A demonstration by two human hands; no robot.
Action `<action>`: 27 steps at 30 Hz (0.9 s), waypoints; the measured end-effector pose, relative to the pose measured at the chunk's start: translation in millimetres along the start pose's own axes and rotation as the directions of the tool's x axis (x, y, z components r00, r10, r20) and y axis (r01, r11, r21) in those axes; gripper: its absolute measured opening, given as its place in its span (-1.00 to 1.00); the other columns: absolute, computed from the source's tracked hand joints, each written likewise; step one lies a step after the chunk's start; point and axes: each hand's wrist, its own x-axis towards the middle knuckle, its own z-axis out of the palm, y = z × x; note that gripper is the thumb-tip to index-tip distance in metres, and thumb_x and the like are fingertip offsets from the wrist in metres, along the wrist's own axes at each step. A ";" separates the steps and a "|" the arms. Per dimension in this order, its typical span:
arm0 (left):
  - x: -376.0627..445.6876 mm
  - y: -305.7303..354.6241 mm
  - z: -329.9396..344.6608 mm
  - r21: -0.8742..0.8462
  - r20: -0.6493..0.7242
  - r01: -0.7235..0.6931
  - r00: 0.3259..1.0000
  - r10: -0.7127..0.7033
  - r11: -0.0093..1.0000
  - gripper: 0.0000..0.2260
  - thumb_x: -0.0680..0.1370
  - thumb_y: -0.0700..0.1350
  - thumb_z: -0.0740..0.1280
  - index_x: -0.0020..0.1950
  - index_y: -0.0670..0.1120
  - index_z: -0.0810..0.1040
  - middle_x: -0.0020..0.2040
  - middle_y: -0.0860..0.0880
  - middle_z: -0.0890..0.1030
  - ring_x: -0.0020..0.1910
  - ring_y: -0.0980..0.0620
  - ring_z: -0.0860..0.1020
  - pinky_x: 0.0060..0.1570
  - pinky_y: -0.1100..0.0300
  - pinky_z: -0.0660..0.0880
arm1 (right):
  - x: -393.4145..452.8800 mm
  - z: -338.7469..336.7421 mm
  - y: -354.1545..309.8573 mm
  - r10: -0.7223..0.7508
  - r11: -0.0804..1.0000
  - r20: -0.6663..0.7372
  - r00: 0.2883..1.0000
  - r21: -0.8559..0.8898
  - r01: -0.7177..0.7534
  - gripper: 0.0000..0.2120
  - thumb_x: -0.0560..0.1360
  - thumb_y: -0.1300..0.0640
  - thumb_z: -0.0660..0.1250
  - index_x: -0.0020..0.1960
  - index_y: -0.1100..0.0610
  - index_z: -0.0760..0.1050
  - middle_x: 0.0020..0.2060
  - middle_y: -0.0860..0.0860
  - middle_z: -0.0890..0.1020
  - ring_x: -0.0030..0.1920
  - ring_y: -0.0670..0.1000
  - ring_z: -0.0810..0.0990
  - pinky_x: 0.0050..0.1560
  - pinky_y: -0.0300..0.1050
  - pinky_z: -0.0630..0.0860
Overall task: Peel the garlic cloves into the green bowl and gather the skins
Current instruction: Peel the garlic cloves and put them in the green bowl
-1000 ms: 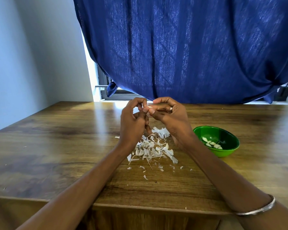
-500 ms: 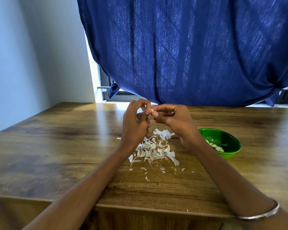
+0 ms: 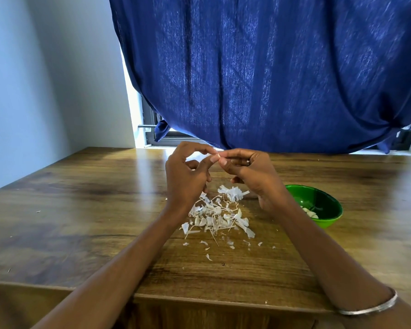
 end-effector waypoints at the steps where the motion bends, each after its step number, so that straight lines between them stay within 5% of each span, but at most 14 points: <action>1: 0.1 0.2 -0.2 -0.003 0.001 0.005 1.000 -0.005 1.000 -0.89 0.53 -0.20 0.52 0.01 -0.15 0.66 0.01 -0.05 0.64 -0.48 0.04 0.59 -0.58 0.21 0.47 | -0.2 0.0 -0.3 0.001 1.000 0.004 1.000 0.002 -0.001 -0.86 0.44 0.14 0.52 -0.01 0.00 0.70 -0.11 -0.11 0.75 -0.12 -0.23 0.67 -0.23 -0.27 0.58; 14: 0.3 1.4 2.5 0.017 0.026 -0.066 0.998 0.066 0.998 -0.70 0.58 -0.29 0.43 -0.03 0.15 0.56 0.01 -0.09 0.54 -0.25 -0.11 0.59 -0.50 0.37 0.46 | -1.8 2.9 -1.6 0.095 0.993 0.070 0.993 0.061 -0.100 -0.81 0.45 0.12 0.51 0.06 0.06 0.68 -0.08 -0.05 0.76 0.03 -0.09 0.70 0.00 -0.06 0.59; 27: -2.5 2.9 1.6 -0.015 0.027 0.007 1.000 -0.007 1.000 -0.94 0.60 -0.30 0.40 0.04 -0.17 0.60 -0.04 0.01 0.66 -0.52 0.05 0.56 -0.61 0.22 0.44 | -2.1 2.2 -4.2 0.176 0.965 0.074 0.982 0.184 -0.187 -0.87 0.54 0.12 0.42 0.07 0.03 0.67 -0.07 -0.04 0.76 -0.07 -0.13 0.64 -0.07 -0.16 0.58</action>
